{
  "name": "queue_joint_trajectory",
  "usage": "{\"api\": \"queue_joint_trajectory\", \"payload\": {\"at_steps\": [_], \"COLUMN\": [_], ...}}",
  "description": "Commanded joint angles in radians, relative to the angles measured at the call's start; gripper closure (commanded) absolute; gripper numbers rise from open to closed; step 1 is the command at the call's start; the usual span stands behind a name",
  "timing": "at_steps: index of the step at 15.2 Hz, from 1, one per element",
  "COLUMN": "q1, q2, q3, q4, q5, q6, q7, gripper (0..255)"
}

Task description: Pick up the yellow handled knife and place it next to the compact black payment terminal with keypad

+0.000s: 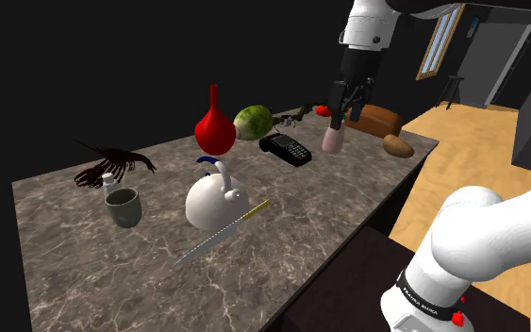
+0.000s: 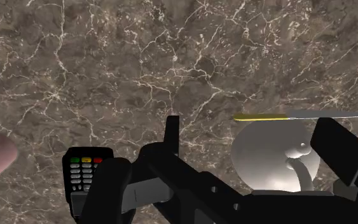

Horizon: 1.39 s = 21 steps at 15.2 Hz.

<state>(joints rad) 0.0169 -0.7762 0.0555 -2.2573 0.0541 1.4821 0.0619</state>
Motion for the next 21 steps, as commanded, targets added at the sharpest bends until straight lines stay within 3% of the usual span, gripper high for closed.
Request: {"api": "queue_joint_trajectory", "payload": {"at_steps": [1,11,21], "q1": [0.000,0.136,0.251], "q2": [0.000,0.289,0.574], "q3": [0.000,0.004,0.057], "q4": [0.000,0.007,0.075], "q5": [0.000,-0.019,-0.034], "q6": [0.000,0.265,0.467], "q7": [0.000,-0.331,-0.629], "gripper": [0,0,0]}}
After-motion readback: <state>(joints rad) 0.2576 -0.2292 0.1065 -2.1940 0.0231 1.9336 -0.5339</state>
